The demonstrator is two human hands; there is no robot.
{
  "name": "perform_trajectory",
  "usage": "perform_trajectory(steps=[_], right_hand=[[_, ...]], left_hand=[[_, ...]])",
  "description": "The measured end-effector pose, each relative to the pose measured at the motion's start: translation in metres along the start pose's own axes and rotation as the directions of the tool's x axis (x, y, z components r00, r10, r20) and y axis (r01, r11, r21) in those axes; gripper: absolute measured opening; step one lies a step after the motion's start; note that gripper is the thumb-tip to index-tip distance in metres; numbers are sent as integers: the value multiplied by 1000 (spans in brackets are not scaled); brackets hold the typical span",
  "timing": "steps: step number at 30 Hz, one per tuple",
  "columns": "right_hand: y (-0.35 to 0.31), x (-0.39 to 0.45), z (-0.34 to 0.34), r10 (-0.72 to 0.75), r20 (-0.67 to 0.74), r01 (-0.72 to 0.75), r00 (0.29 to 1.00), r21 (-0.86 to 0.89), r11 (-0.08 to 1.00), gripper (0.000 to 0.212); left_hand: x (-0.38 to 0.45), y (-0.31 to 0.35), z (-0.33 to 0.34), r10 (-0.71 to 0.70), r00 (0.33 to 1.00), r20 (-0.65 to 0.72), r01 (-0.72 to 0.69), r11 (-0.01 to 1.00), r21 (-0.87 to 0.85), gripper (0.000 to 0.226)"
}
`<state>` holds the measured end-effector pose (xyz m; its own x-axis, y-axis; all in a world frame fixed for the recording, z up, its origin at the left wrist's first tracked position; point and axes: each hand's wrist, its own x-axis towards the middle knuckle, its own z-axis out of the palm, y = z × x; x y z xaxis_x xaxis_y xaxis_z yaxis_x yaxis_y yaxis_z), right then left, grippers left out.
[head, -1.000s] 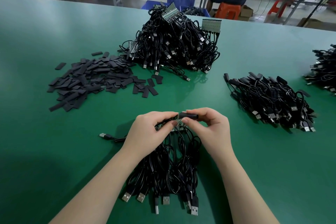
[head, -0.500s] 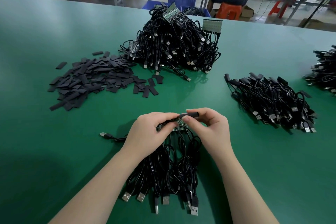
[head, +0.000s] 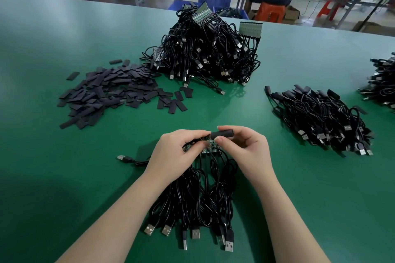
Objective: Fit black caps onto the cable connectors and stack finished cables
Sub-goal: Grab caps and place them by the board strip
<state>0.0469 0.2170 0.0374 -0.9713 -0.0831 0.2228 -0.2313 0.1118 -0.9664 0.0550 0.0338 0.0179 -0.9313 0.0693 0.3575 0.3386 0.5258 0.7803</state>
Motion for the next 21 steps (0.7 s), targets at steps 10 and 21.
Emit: perform_trajectory(steps=[10,21], right_hand=[[0,1,3,13,-3,-13,1000,3,1000,25],[-1,-1,8,45,12,-46,999,102,994,33]], left_hand=[[1,-1,2,-3,1000,8,3,1000,-13,26],[-1,7,0,-41,998,-50,38,998,-55,33]])
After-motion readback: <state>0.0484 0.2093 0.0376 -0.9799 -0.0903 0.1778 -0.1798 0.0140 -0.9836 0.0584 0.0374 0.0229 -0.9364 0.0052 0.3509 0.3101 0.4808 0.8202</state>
